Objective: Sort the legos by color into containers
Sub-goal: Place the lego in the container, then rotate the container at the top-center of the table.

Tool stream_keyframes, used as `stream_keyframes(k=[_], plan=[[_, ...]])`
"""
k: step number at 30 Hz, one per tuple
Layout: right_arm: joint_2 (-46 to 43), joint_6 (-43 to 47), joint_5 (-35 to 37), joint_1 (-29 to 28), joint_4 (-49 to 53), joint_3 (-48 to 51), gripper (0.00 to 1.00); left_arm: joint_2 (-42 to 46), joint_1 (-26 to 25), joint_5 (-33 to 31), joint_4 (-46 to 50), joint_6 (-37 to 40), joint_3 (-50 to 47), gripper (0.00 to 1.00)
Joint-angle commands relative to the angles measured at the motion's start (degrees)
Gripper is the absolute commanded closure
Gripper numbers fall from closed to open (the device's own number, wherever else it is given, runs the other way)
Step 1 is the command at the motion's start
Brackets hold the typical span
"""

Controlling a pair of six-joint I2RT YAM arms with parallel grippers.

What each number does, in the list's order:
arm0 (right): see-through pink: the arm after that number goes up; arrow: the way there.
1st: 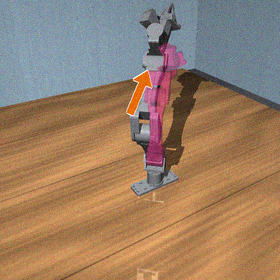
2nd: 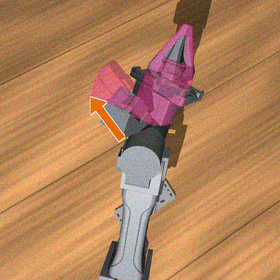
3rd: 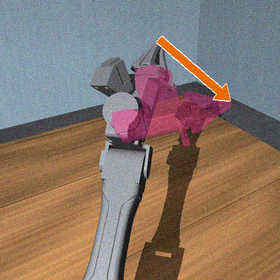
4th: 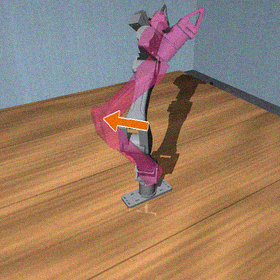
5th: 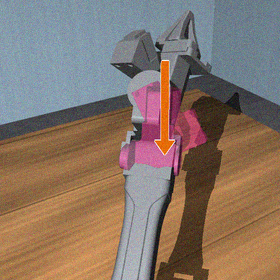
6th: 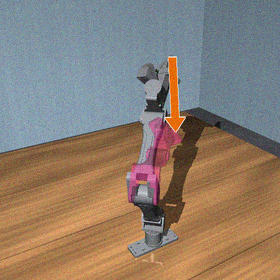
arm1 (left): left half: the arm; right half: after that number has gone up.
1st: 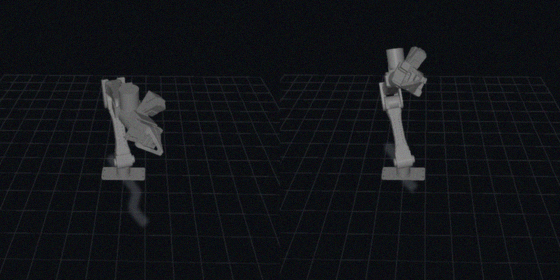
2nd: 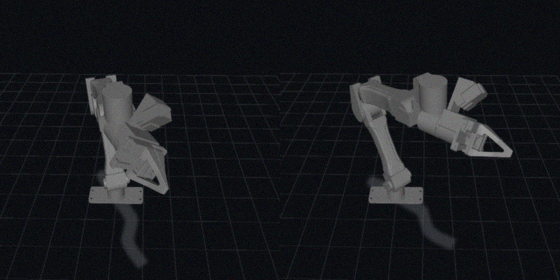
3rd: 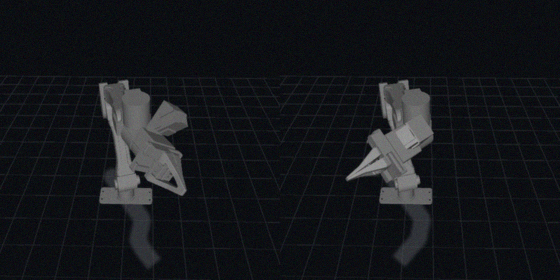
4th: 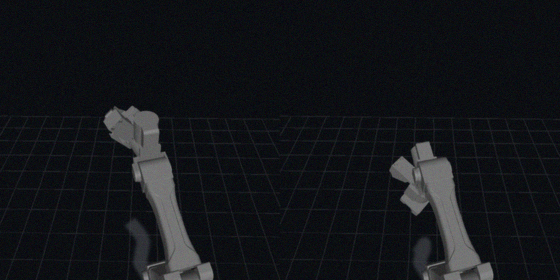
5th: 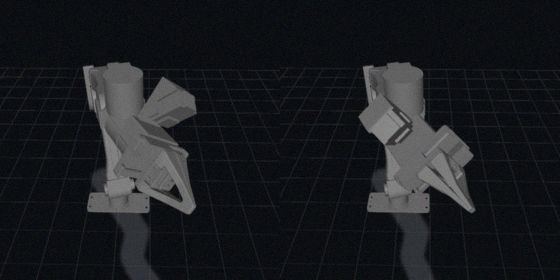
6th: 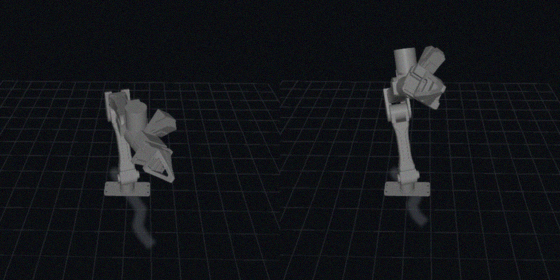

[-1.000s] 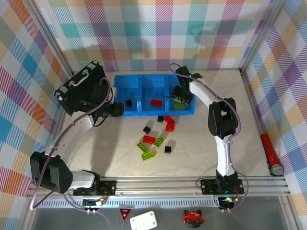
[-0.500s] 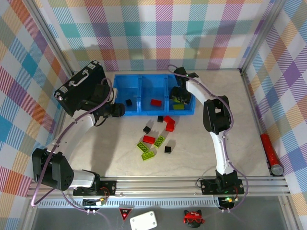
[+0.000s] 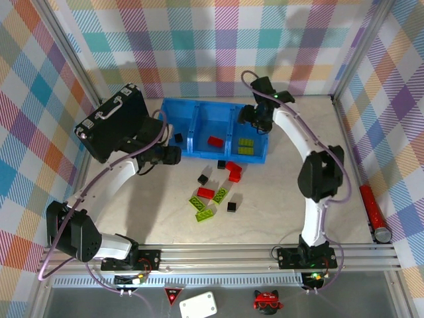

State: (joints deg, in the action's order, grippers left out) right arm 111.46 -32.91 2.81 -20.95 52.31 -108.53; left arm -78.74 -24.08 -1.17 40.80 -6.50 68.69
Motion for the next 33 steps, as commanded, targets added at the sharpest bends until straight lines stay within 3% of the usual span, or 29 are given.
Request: stream_keyframes(k=[1, 5, 9, 15, 25, 33], plan=[[-4.1, 1.4, -3.5, 0.1, 1.8, 6.1, 0.27, 0.3, -3.2, -1.2, 3.3, -3.8, 1.6, 0.43], [-11.5, 3.6, -0.9, 0.1, 0.0, 16.6, 0.31, 2.0, -5.4, -0.4, 2.3, -8.7, -0.5, 0.43], [-17.7, 4.4, -5.3, 0.1, -6.1, 28.6, 0.42, 4.2, -5.8, 0.2, 0.2, -12.7, -3.6, 0.43], [-16.4, 5.8, -9.9, 0.2, -13.6, 37.8, 0.52, 6.5, -6.0, -1.3, -0.5, -15.6, -6.6, 0.43], [-7.3, 7.5, -4.8, 0.7, -17.1, 33.4, 0.64, 9.5, -7.2, -2.0, -0.3, -18.4, -11.5, 0.43], [-2.2, 9.0, -3.2, 1.3, -14.8, 25.8, 0.66, 10.7, -10.3, -4.0, 0.4, -19.9, -13.7, 0.43]])
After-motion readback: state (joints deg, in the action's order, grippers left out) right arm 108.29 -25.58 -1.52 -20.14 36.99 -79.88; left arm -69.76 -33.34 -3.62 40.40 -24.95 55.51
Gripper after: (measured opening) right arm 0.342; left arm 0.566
